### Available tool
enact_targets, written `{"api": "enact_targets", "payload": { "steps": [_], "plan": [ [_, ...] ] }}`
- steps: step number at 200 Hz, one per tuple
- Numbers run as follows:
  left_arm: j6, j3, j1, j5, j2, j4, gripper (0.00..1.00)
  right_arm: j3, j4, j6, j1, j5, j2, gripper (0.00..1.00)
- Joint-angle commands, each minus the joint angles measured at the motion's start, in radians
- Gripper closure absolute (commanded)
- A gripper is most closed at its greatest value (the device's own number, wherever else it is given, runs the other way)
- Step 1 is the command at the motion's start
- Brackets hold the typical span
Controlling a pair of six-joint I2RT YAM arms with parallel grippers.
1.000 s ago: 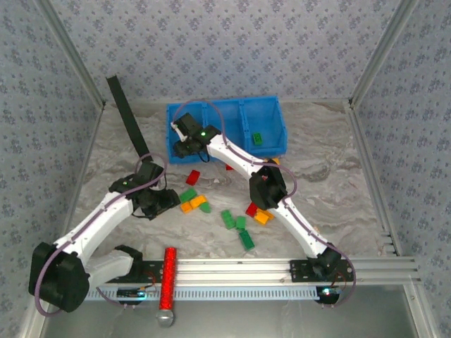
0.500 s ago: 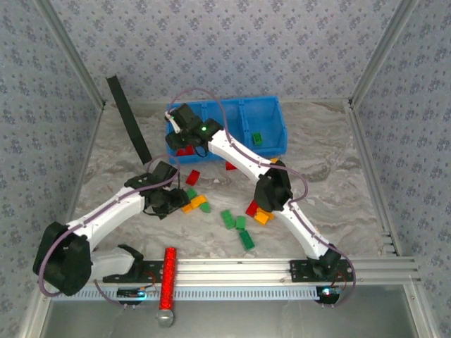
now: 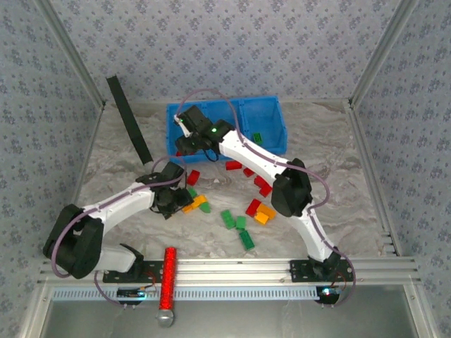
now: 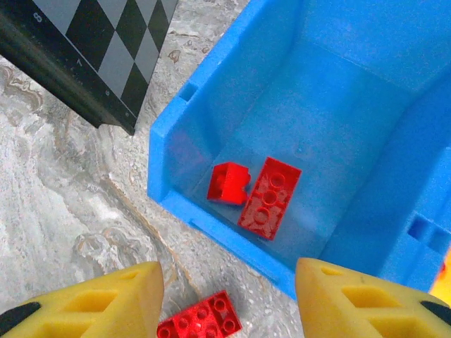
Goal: Sort the legos into containers by color
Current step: Pick up the lego from the middle-left of the table.
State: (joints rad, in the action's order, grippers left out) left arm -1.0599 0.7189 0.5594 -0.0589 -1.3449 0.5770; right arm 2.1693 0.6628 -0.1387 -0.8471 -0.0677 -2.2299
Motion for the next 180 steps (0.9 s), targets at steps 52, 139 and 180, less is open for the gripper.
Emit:
{"api": "enact_targets", "payload": {
  "steps": [52, 139, 180],
  "plan": [
    [0.008, 0.007, 0.007, -0.019, -0.086, -0.027, 0.38, -0.203, -0.057, -0.023, 0.016, -0.046, 0.149, 0.46],
    [0.05, 0.005, 0.007, -0.04, -0.127, 0.04, 0.72, -0.338, -0.097, -0.014, 0.039, -0.079, 0.274, 0.46],
    [0.133, 0.155, 0.011, -0.008, -0.09, 0.222, 0.78, -0.534, -0.067, -0.017, 0.069, -0.055, 0.471, 0.43]
  ]
}}
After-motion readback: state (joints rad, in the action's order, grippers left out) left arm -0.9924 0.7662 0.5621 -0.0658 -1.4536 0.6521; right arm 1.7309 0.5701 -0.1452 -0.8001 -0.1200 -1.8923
